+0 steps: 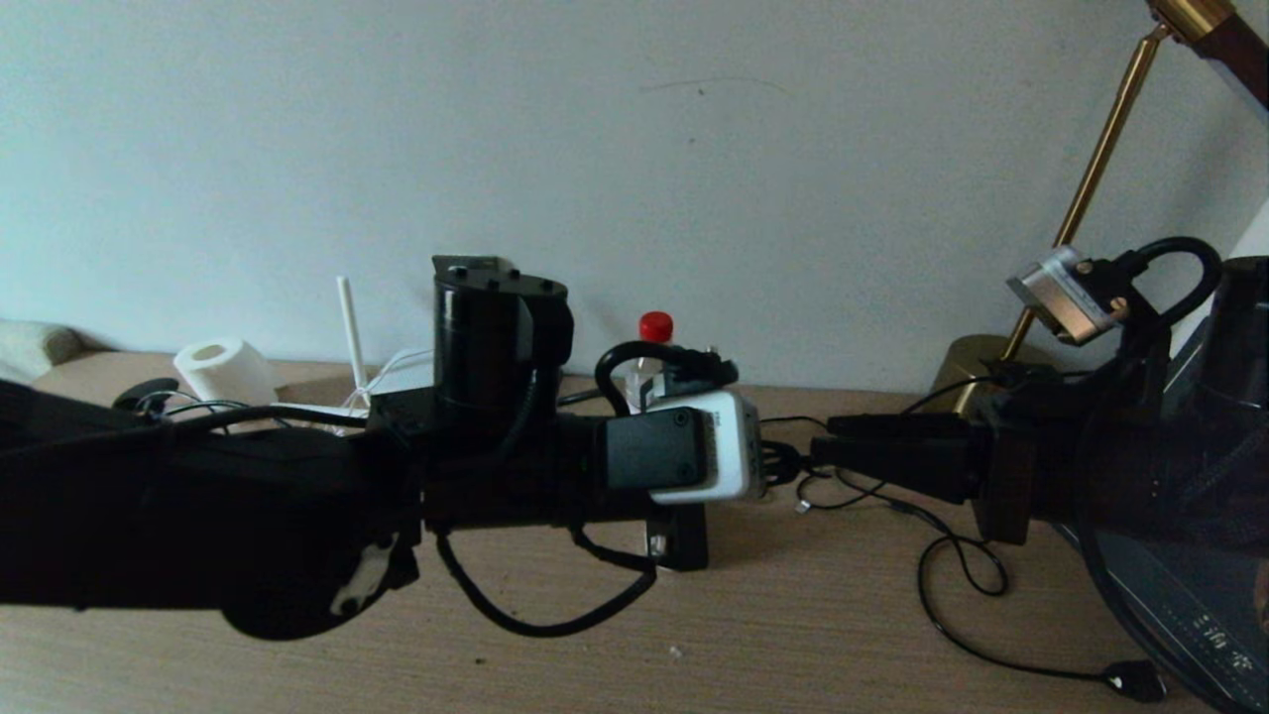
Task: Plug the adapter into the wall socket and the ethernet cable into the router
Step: Hand it to the other hand
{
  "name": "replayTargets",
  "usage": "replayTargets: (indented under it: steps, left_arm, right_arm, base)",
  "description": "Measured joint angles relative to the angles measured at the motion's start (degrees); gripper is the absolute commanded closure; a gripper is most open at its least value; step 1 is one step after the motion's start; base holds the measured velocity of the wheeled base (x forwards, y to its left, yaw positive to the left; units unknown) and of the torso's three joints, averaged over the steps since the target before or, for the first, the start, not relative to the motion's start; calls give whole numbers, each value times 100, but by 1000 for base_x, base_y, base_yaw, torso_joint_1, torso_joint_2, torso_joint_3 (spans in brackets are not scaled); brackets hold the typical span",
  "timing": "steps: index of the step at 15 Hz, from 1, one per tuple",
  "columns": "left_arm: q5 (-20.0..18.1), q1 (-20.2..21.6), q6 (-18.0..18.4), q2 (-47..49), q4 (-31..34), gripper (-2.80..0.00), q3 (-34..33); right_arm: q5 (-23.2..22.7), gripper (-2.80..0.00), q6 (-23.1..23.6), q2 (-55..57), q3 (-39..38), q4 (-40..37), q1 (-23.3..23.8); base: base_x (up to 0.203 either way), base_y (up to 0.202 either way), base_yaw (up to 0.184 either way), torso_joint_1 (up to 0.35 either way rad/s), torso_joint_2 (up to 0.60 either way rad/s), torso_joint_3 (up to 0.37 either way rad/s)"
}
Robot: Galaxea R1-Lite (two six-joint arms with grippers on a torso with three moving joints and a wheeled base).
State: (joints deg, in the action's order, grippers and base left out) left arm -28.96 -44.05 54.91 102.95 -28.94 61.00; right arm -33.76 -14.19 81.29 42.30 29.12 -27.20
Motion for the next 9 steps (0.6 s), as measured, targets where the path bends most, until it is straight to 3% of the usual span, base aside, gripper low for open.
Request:
replayTargets:
  steps: [1,2,9]
  left_arm:
    - [2,0,0,-4,2,0,0]
    - [2,3,0,-13,3,0,-1]
    - [0,0,0,-67,-11,0,-1]
  right_arm:
    - [0,-280,-19,5,-15,92,-4]
    - [2,0,-30,11,-24,155,-4]
    - [-2,0,-32,100,-18,161,-11]
  base:
    - [0,0,0,0,0,0]
    - [0,0,0,0,0,0]
    - [0,0,0,0,0,0]
